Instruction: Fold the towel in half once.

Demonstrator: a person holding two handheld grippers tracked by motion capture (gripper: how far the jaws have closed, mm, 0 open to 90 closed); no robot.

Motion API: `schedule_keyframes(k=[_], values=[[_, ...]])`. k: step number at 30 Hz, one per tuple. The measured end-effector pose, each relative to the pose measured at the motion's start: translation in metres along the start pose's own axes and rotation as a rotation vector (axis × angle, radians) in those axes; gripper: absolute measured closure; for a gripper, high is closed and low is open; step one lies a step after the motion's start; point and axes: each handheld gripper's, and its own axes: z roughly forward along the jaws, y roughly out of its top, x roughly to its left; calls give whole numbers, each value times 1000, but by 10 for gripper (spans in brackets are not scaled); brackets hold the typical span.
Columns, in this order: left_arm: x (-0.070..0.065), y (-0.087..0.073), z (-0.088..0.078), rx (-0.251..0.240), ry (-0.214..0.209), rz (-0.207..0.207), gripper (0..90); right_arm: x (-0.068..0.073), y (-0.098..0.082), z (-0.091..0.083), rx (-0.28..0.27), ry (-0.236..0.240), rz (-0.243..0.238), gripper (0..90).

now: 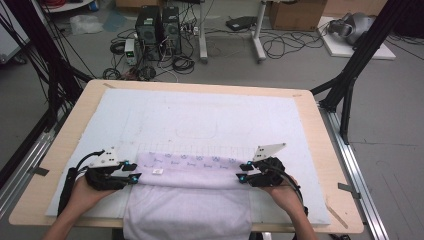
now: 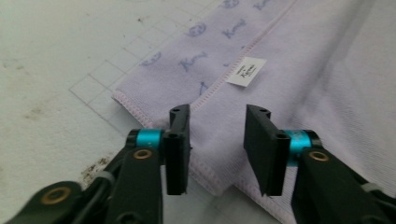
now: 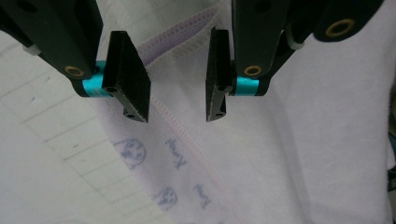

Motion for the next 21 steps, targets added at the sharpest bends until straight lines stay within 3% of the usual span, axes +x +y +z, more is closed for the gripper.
schedule_keyframes(k=[3,6,7,11,16,19,21], values=[[2,0,10,21,-20,-1,662,0,-4,10,48,21,1,660],[3,2,9,13,-26,6,844,1,-7,10,35,53,2,785],[2,3,8,11,-23,5,864,1,-7,9,37,54,2,826],[-2,4,-1,-15,-11,21,878,5,-6,-2,-12,33,-23,887],[-5,8,-17,-57,-4,27,881,10,-2,-20,-75,11,-40,893],[-4,8,-14,-45,-10,26,875,9,0,-17,-60,17,-32,772],[-2,7,-7,-33,-1,5,802,9,1,-8,-29,6,-44,729]])
